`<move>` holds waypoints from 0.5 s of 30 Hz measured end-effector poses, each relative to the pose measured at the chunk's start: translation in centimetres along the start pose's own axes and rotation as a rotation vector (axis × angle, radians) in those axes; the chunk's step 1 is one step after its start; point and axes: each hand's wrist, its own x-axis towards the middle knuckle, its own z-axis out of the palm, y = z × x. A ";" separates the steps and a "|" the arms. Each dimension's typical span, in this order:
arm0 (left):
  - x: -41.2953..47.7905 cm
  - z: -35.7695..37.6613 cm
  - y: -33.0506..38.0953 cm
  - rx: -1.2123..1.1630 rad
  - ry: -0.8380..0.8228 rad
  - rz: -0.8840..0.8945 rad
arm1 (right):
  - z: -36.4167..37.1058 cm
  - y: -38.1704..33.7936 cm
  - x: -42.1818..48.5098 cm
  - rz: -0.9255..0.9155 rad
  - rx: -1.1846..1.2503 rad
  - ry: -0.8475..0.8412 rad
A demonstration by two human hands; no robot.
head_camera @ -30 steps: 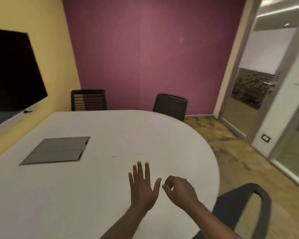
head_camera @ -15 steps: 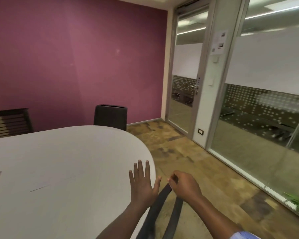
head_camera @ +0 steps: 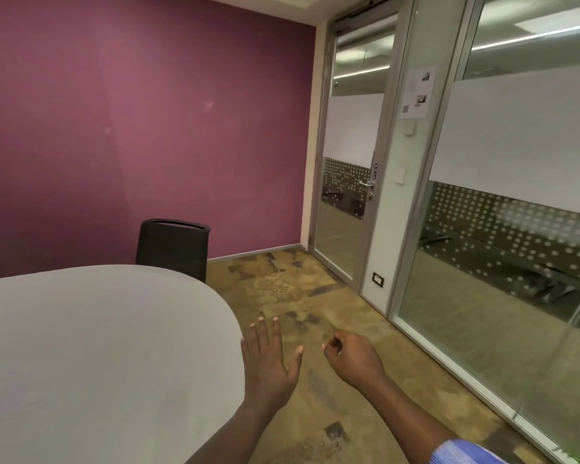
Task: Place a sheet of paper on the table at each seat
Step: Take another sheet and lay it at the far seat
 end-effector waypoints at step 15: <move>20.8 7.7 1.4 0.100 0.106 -0.140 | -0.4 2.9 26.2 -0.197 0.016 -0.041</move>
